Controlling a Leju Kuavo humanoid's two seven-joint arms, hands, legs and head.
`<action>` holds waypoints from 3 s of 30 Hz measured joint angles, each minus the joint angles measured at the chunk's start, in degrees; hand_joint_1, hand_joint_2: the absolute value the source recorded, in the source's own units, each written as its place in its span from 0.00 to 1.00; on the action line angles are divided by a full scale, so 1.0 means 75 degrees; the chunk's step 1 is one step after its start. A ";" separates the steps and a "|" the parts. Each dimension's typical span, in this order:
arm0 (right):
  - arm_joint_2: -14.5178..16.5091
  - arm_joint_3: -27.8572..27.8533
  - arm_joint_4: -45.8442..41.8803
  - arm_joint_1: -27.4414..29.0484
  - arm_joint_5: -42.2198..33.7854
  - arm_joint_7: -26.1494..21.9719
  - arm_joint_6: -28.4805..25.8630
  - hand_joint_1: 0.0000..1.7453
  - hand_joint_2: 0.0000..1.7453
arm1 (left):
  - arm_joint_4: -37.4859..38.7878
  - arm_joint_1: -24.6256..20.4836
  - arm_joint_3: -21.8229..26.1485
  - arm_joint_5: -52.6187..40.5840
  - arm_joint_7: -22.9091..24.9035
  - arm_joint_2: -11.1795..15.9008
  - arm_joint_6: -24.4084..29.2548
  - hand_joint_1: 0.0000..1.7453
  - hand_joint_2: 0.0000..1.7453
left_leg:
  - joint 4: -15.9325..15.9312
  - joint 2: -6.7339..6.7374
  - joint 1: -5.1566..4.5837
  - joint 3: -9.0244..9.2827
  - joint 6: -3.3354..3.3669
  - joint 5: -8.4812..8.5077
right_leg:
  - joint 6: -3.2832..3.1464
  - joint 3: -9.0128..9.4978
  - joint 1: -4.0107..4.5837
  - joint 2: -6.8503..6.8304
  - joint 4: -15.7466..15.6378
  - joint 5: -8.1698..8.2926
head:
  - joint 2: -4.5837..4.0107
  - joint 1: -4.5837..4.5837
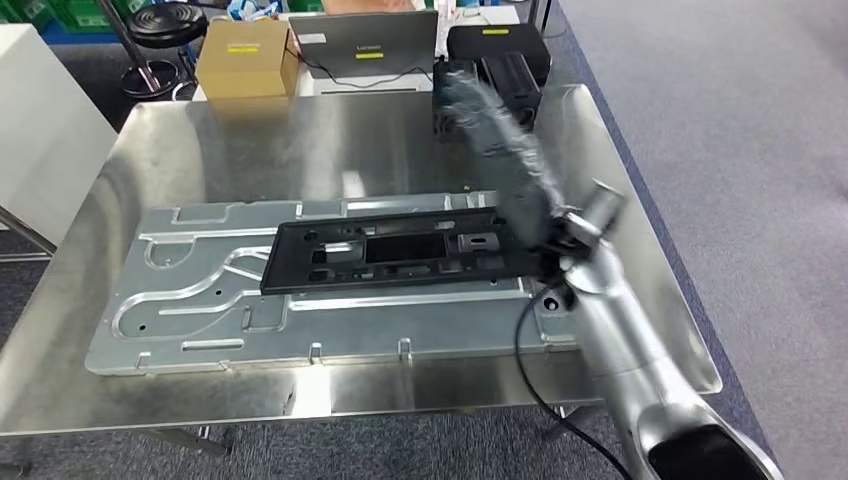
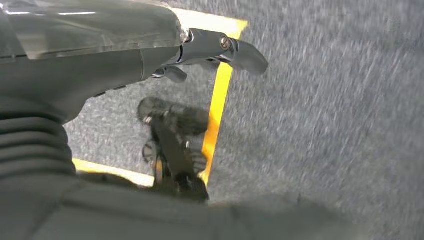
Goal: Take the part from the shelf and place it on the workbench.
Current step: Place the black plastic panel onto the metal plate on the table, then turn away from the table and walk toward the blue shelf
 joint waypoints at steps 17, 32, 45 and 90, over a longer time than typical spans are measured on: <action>-0.0710 -0.5815 -0.4916 0.6506 0.4550 0.0135 -0.3707 0.00 0.00 | -0.0003 0.0091 0.0487 0.0066 0.0082 -0.0109 0.0213 0.00 0.00 | -0.1252 0.0008 -0.0040 0.0417 0.0403 0.0883 | 0.0445 -0.0538 -0.0093 0.0034 0.2077 -0.1561 | 0.0000 0.0018; 0.0362 -0.8156 -0.3995 0.6902 0.6957 0.0209 -0.2641 0.00 0.00 | 0.0000 0.0111 0.0503 -0.0020 0.0001 -0.0228 0.0122 0.00 0.00 | 0.0547 0.0018 -0.0057 -0.0315 -0.0005 -0.0262 | -0.0015 0.0532 0.0004 -0.0024 -0.0145 -0.0319 | -0.0001 0.0009; 0.0076 -1.1440 0.4004 0.5356 0.9622 0.1362 -0.2906 0.00 0.00 | 0.0000 0.0128 0.0612 -0.0258 0.0104 -0.0371 0.0270 0.00 0.00 | -0.1734 0.0092 -0.0077 0.1473 0.0392 0.0412 | 0.0410 -0.0493 -0.0033 -0.0024 0.0766 -0.0488 | 0.0000 0.0033; 0.0726 -1.1588 0.8151 0.4512 0.9140 0.6351 -0.0167 0.00 0.00 | 0.0039 -0.0023 0.0225 -0.1352 0.0999 -0.0652 0.0338 0.00 0.00 | -0.0920 0.0112 -0.0111 -0.0007 0.0097 0.0733 | 0.0056 0.1059 -0.0003 -0.0037 -0.0333 -0.0634 | 0.0000 0.0006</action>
